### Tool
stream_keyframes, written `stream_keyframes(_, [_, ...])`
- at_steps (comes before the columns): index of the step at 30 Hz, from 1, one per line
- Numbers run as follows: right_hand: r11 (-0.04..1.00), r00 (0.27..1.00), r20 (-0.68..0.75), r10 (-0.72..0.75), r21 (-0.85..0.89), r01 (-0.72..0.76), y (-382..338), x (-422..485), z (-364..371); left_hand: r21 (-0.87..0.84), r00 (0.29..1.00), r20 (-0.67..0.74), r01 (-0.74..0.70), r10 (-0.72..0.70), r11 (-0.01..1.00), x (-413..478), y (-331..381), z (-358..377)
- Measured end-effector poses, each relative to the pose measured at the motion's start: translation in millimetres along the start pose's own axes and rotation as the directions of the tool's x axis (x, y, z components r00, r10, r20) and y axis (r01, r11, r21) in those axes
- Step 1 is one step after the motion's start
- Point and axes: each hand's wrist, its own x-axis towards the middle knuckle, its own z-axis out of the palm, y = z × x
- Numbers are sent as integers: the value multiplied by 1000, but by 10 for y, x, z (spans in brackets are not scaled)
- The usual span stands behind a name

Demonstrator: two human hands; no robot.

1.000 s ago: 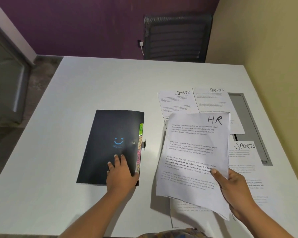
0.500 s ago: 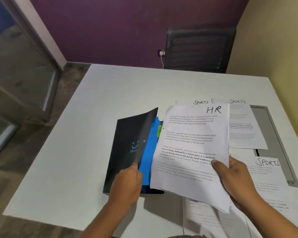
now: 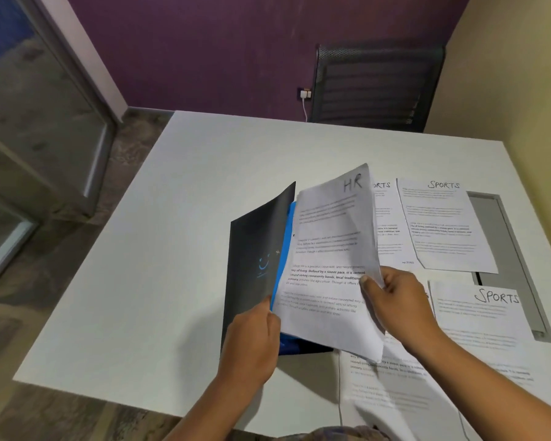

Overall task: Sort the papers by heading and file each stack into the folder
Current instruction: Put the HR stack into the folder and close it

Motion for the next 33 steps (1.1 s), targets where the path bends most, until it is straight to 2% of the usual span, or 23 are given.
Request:
stream_keyframes(13, [993, 989, 143, 44, -110, -28, -144, 107, 307, -18, 995, 69, -74, 75, 997, -83, 94, 26])
stream_keyframes(16, [978, 985, 161, 69, -208, -34, -141, 225, 538, -13, 994, 97, -55, 56, 998, -100, 145, 75])
stream_keyframes(20, [930, 979, 180, 92, -366, -20, -150, 351, 811, 8, 993, 26, -111, 111, 994, -87, 213, 196])
stream_keyframes(25, [884, 964, 219, 150, -467, -31, -119, 429, 927, 52, 996, 51, -78, 76, 996, -93, 235, 295])
stream_keyframes(29, [898, 965, 235, 115, -440, 0, -44, 399, 875, 58, 996, 75, -50, 45, 997, -75, 229, 383])
stream_keyframes(33, [927, 979, 170, 109, -373, -38, 149, 399, 721, 42, 991, 127, 29, -34, 999, -34, 253, 487])
